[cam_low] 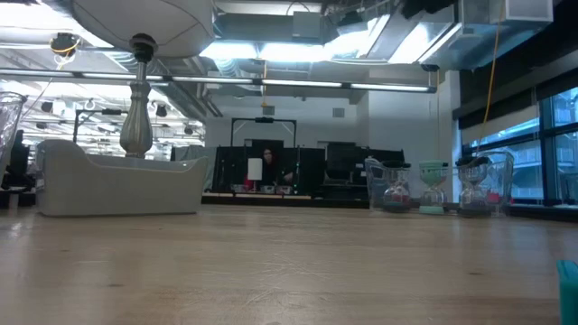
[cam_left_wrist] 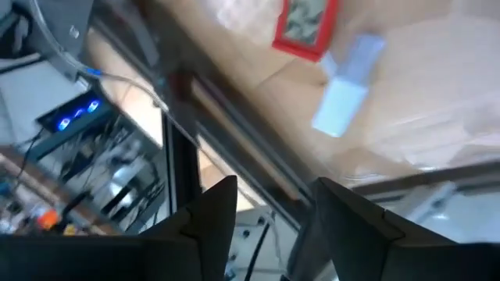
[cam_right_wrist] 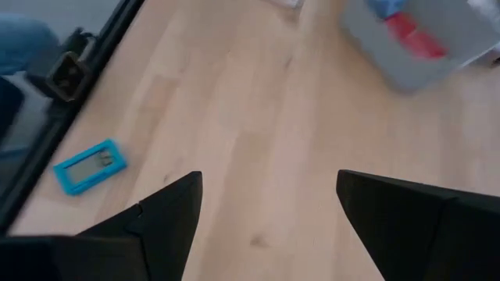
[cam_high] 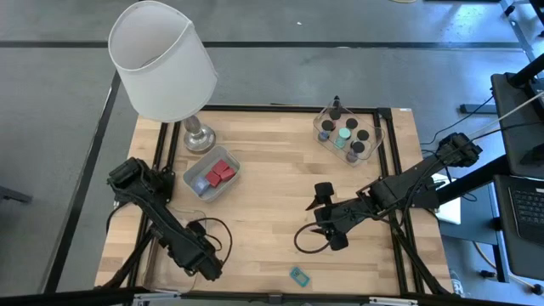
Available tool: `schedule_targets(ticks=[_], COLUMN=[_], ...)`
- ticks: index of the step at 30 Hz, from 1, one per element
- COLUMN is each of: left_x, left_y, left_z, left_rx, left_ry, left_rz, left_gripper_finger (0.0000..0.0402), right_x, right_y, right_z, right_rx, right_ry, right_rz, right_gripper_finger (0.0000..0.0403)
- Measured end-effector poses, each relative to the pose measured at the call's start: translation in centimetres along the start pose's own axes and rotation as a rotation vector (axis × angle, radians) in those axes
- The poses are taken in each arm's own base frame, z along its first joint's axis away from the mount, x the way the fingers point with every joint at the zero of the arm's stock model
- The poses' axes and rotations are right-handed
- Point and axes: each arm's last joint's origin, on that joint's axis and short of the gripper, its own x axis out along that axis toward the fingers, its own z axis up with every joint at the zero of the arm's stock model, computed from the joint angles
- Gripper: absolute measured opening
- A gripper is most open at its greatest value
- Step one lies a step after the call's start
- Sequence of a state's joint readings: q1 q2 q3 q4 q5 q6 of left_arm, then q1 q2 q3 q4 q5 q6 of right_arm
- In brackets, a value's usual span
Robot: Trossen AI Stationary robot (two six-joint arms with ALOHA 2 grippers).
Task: Pick & Place Office items
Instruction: Put the blue digital timer into the bottom transparent bin
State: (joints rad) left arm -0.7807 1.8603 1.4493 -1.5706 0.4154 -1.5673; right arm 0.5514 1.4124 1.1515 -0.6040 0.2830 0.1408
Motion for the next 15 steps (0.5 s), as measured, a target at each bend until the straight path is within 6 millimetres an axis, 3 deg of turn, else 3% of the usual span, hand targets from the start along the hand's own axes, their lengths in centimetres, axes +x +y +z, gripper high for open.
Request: schedule_targets(ticks=[3, 9, 15], left_x=[-1.5, -4.7, -6.7], left_y=[-0.2, -0.3, -0.9], left_z=[-0.4, -0.7, -0.6], left_rx=[0.003, -0.059, -0.023], left_ry=[-0.083, -0.415, -0.747], left_rz=[-0.060, -0.220, -0.359], left_gripper_finger=[0.0170, 0.0169, 0.0169], right_x=[0.0, -0.3, -0.2], right_y=[0.2, 1.2, 4.2], right_z=[-0.2, -0.2, -0.3], right_rx=[0.080, 0.271, 0.365], right_ry=[0.026, 0.015, -0.060], right_rz=[0.061, 0.064, 0.004], right_gripper_finger=[0.0300, 0.0300, 0.0300])
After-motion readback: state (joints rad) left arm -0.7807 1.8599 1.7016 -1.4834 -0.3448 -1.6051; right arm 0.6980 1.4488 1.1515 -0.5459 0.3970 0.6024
